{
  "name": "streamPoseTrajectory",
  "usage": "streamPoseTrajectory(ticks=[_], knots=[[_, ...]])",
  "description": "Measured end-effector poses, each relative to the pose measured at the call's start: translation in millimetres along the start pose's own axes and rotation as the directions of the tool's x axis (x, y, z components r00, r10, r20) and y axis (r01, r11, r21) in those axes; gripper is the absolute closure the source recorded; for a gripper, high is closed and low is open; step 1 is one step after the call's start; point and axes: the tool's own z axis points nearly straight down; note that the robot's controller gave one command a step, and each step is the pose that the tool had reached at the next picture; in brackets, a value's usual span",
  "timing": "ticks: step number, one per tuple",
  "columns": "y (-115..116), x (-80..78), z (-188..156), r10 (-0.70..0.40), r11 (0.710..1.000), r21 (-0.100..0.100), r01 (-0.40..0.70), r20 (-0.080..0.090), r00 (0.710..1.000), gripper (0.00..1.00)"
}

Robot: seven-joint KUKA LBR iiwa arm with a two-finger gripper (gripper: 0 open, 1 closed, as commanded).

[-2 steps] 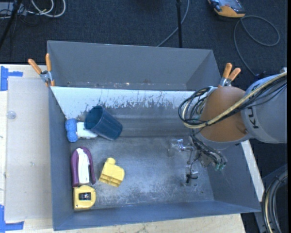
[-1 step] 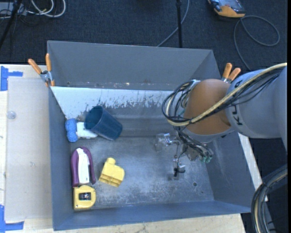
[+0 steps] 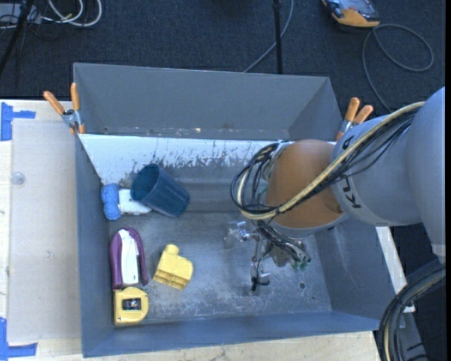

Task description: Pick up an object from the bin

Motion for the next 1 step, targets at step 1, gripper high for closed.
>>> streamPoseTrajectory(ticks=[1], knots=[[26.0, -4.2, -0.5, -0.039, 0.999, -0.002, 0.039, -0.011, 0.999, 0.0]])
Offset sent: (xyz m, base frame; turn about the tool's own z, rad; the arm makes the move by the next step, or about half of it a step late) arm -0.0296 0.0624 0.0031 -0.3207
